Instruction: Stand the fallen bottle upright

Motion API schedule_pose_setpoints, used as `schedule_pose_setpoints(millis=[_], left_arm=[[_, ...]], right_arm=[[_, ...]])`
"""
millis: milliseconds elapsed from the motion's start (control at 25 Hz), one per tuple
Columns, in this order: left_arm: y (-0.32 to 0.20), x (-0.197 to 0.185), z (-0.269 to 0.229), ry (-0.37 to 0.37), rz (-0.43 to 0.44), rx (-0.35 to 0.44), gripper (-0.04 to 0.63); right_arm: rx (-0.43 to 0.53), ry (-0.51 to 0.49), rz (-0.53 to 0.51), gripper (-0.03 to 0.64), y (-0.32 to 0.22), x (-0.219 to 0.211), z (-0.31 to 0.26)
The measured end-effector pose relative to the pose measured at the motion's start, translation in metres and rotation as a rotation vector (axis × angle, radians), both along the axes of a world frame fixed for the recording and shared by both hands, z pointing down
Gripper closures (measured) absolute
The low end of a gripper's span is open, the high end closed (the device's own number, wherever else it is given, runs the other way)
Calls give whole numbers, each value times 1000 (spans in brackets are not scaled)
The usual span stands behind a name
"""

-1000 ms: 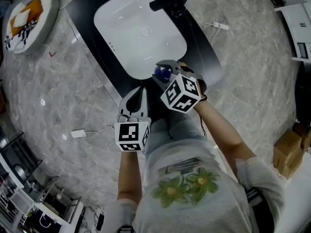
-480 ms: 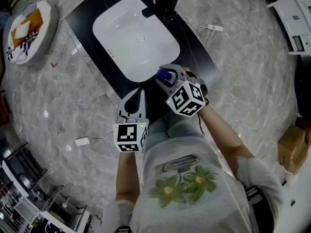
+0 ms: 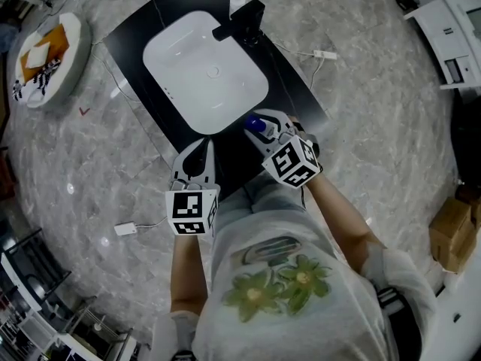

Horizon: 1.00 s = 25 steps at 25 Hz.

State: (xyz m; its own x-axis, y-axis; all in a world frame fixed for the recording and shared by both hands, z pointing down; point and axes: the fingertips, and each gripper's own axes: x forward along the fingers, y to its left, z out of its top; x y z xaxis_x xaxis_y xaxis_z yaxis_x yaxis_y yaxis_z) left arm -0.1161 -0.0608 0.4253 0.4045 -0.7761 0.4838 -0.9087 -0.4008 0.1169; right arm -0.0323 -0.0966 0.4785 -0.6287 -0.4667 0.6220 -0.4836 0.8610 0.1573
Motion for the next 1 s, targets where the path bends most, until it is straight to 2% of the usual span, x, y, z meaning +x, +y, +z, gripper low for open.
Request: schedule_pose_setpoints(millis=[480, 1000], left_arm=[[15, 18, -16, -51, 70, 29, 578], [28, 42, -13, -46, 113, 36, 578]], right_arm=[[24, -34, 59, 445, 16, 27, -16], [37, -49, 123, 445, 30, 57, -20]])
